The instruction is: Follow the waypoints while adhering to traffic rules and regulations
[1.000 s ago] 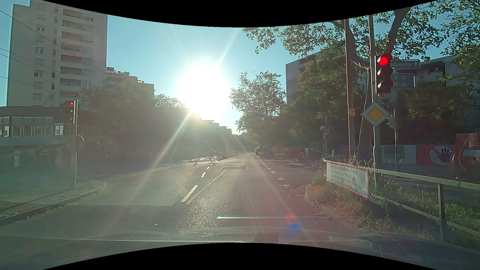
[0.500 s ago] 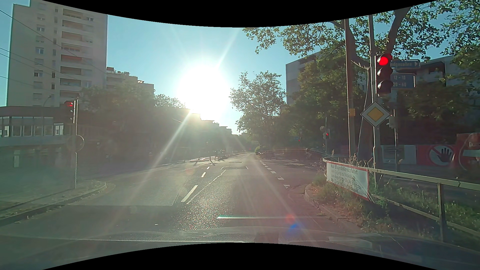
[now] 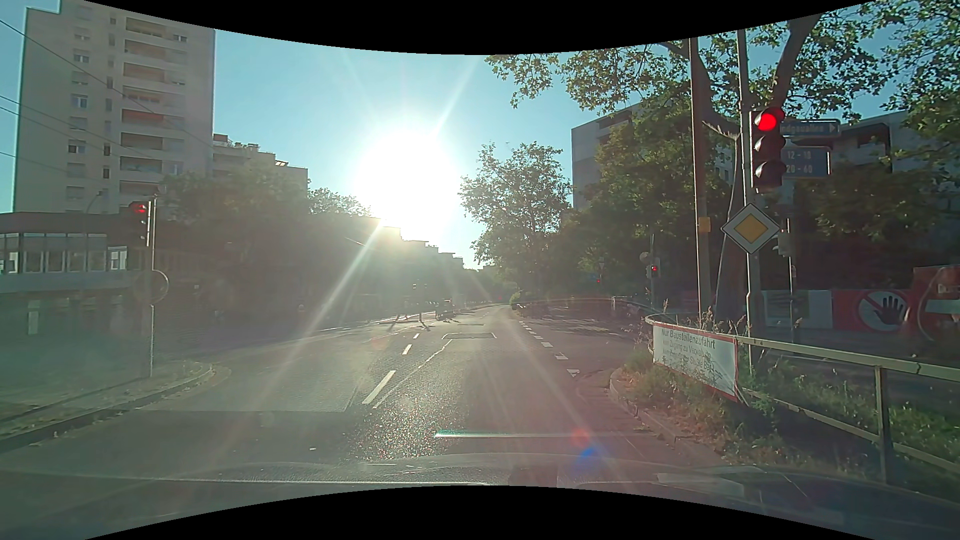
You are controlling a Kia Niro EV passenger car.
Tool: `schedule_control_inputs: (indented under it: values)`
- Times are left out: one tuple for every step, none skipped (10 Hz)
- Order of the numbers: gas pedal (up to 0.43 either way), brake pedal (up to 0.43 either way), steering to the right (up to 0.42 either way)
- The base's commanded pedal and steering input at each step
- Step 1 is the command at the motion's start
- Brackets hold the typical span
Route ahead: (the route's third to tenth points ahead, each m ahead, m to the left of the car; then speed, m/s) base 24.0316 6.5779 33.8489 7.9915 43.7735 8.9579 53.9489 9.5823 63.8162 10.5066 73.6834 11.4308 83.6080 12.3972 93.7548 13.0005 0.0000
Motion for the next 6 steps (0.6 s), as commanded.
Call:
schedule_control_inputs:
  values:
    - [0.000,0.232,-0.001]
    - [0.000,0.232,-0.001]
    - [0.000,0.232,-0.002]
    - [0.000,0.232,-0.002]
    - [0.000,0.232,-0.001]
    - [0.000,0.232,-0.002]
